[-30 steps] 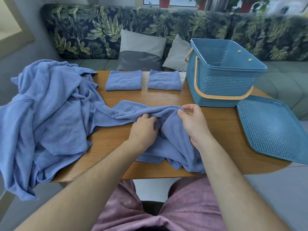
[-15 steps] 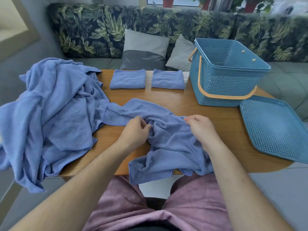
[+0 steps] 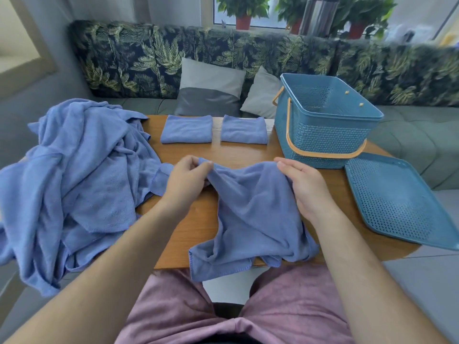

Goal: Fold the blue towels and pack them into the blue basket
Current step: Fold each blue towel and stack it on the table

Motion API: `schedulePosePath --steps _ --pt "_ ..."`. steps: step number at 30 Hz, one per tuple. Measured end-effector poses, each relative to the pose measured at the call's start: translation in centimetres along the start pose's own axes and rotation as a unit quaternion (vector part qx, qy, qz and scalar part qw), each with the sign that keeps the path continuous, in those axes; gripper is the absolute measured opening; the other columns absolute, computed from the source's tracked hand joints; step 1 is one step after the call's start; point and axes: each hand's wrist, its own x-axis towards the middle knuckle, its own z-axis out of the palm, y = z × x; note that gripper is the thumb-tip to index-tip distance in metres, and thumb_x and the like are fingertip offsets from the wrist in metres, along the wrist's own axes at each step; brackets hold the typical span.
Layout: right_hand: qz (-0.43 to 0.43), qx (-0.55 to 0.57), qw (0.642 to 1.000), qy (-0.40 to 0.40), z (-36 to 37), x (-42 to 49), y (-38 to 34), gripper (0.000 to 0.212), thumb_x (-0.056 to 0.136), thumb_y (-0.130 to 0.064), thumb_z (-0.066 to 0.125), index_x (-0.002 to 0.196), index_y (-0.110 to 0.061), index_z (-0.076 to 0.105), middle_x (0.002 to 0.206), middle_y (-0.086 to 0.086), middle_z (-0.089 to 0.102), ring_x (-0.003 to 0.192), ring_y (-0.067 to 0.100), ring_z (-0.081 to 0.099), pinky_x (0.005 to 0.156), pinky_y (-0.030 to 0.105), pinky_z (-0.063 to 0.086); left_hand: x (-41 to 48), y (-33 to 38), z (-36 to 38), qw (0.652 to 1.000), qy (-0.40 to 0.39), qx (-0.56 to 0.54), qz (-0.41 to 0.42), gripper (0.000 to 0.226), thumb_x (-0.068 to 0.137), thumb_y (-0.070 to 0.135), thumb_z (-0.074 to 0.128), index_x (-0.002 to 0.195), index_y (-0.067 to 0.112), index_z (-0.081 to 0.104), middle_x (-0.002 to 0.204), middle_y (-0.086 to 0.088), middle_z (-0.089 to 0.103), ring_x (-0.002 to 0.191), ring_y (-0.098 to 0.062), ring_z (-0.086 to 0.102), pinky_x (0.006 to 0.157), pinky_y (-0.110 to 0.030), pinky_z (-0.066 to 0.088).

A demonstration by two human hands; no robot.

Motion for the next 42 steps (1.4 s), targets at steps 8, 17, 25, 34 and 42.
schedulePosePath --steps 8,17,25,34,42 --pt "-0.079 0.069 0.994 0.027 0.4 1.8 -6.6 0.023 0.088 -0.009 0.074 0.111 -0.013 0.076 0.11 0.009 0.076 0.098 0.023 0.069 0.086 0.036 0.053 4.3 7.3 -6.0 0.991 0.104 0.027 0.08 0.023 0.087 0.044 0.066 0.087 0.022 0.061 0.075 0.002 0.051 0.069 -0.016 0.045 0.062 -0.033 0.038" --pt "-0.12 0.084 0.989 -0.002 0.9 1.6 -14.6 0.024 0.088 -0.013 0.076 0.112 -0.015 0.076 0.113 0.006 0.076 0.103 0.02 0.07 0.087 0.032 0.054 5.9 15.2 -9.3 0.967 0.135 0.143 0.16 0.023 0.096 0.041 0.061 0.092 0.019 0.061 0.075 0.005 0.055 0.066 -0.014 0.046 0.06 -0.029 0.04" --pt "-0.189 0.135 0.973 -0.001 0.7 -2.4 -20.1 0.021 0.084 -0.004 0.078 0.101 -0.014 0.073 0.092 0.003 0.071 0.083 0.015 0.068 0.071 0.024 0.055 4.3 19.6 -10.8 0.948 0.172 0.158 0.215 0.023 0.09 0.044 0.068 0.089 0.022 0.059 0.078 0.004 0.062 0.068 -0.016 0.054 0.064 -0.036 0.05" --pt "-0.267 0.052 0.962 0.008 -0.2 -2.5 -21.8 0.024 0.082 0.001 0.078 0.097 -0.018 0.077 0.106 0.002 0.075 0.1 0.014 0.069 0.087 0.028 0.054 2.8 21.8 -10.7 0.985 -0.023 -0.093 0.145 0.019 0.084 0.025 0.079 0.093 0.014 0.067 0.08 -0.004 0.065 0.071 -0.02 0.058 0.068 -0.032 0.047" --pt "-0.258 -0.266 0.928 0.043 1.4 2.7 -18.5 0.03 0.08 -0.002 0.079 0.102 -0.022 0.078 0.095 -0.011 0.071 0.084 0.003 0.062 0.077 0.02 0.049 7.9 17.1 -10.1 0.944 0.062 0.267 0.184 0.021 0.084 0.008 0.077 0.096 0.025 0.072 0.087 0.003 0.068 0.067 -0.009 0.056 0.061 -0.024 0.044"
